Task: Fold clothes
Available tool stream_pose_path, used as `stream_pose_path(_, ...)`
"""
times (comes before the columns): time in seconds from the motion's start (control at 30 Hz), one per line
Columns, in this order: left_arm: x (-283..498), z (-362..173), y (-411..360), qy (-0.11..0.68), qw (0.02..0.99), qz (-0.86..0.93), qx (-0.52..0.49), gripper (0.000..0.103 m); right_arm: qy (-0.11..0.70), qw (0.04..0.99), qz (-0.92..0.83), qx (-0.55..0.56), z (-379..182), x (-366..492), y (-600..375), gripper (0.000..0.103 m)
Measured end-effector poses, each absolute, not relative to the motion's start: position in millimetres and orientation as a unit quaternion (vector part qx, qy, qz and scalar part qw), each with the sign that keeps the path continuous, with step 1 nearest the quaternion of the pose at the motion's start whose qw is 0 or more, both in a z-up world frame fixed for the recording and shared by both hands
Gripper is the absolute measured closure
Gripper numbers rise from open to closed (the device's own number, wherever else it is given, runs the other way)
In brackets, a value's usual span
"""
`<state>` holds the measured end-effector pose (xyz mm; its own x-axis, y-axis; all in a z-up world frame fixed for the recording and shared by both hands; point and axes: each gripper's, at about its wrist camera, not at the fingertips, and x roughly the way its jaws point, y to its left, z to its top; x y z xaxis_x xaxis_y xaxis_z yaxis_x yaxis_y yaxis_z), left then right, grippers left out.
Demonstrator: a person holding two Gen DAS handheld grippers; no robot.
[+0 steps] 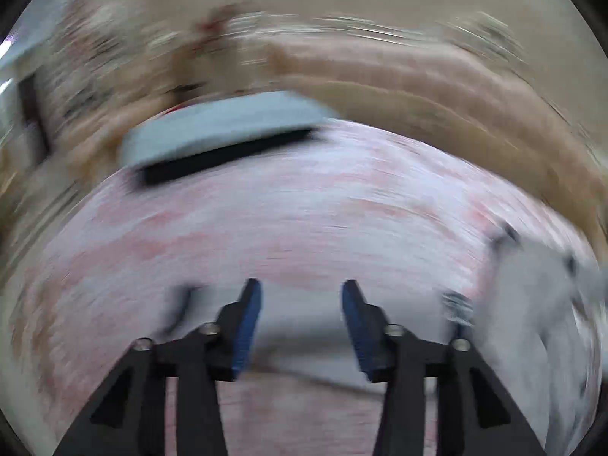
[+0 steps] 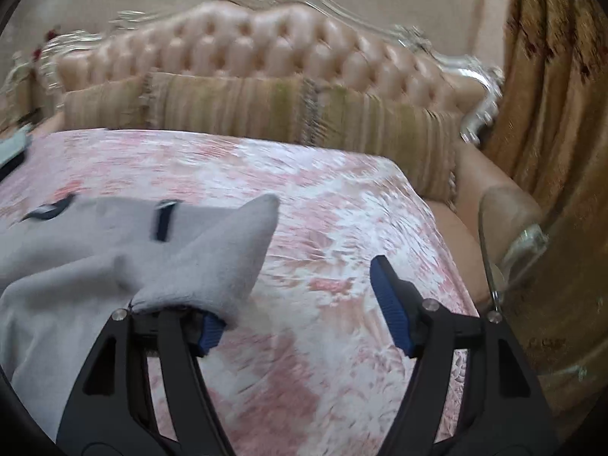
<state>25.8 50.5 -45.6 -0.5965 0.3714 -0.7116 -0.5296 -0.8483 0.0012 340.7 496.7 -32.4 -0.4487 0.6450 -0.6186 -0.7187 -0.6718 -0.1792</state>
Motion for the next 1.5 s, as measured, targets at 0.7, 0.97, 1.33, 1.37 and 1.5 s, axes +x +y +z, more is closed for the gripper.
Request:
stream_pose_path(0.7, 33, -93, 151, 0.212, 0.327, 0.820, -0.420, 0.103, 0.002, 0.307, 0.886, -0.348, -36, 298, 394, 0.015)
stream_pose_path(0.97, 20, -84, 131, 0.160, 0.340, 0.825, -0.423, 0.038, -0.010, 0.312, 0.879, -0.360, -49, 288, 394, 0.015)
stream_pose_path(1.33, 31, -110, 145, 0.206, 0.350, 0.798, -0.445, 0.027, -0.012, 0.315, 0.874, -0.370, -60, 283, 399, 0.014)
stream_pose_path(1.37, 31, -110, 146, 0.207, 0.350, 0.797, -0.447, 0.033, -0.012, 0.316, 0.873, -0.371, -60, 283, 399, 0.014)
stream_pose_path(1.5, 44, -104, 153, 0.233, 0.368, 0.782, -0.445, 0.076, -0.011, 0.318, 0.872, -0.371, -61, 283, 401, 0.014)
